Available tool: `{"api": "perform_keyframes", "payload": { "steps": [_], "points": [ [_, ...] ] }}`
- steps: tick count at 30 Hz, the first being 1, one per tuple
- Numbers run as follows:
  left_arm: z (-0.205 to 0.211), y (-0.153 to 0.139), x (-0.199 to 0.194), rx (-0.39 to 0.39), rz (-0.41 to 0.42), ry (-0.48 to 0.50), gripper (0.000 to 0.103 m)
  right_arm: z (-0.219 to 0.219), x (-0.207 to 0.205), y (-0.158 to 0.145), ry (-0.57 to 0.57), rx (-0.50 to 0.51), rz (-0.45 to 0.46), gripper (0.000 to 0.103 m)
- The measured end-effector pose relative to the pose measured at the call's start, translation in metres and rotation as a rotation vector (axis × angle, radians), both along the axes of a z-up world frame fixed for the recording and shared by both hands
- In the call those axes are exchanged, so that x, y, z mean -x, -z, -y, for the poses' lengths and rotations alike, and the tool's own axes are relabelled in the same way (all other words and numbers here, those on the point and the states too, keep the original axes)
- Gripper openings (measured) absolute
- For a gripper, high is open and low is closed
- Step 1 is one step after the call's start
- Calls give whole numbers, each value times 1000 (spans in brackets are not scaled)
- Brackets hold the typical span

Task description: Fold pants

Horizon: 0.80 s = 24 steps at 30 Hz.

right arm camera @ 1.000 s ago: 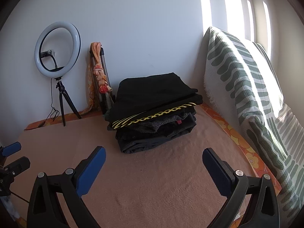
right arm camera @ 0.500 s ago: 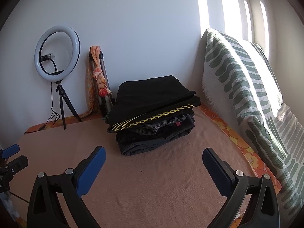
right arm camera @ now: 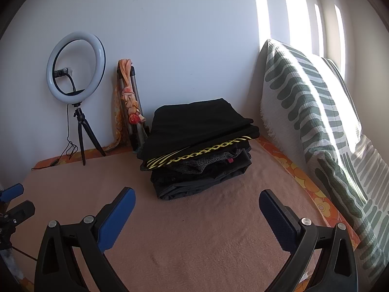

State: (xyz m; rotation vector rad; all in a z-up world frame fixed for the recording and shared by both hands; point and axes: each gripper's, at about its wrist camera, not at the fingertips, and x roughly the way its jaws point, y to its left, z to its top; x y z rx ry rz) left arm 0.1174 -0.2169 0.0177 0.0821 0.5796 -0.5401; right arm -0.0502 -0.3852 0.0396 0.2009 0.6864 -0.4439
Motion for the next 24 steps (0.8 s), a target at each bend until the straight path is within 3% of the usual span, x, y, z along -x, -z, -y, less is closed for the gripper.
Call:
{"api": "perform_keyframes", "payload": {
  "steps": [24],
  "points": [
    [1,-3,4,8,2,-5,93,-2,0,0,-3,0,-2,103]
  ]
}}
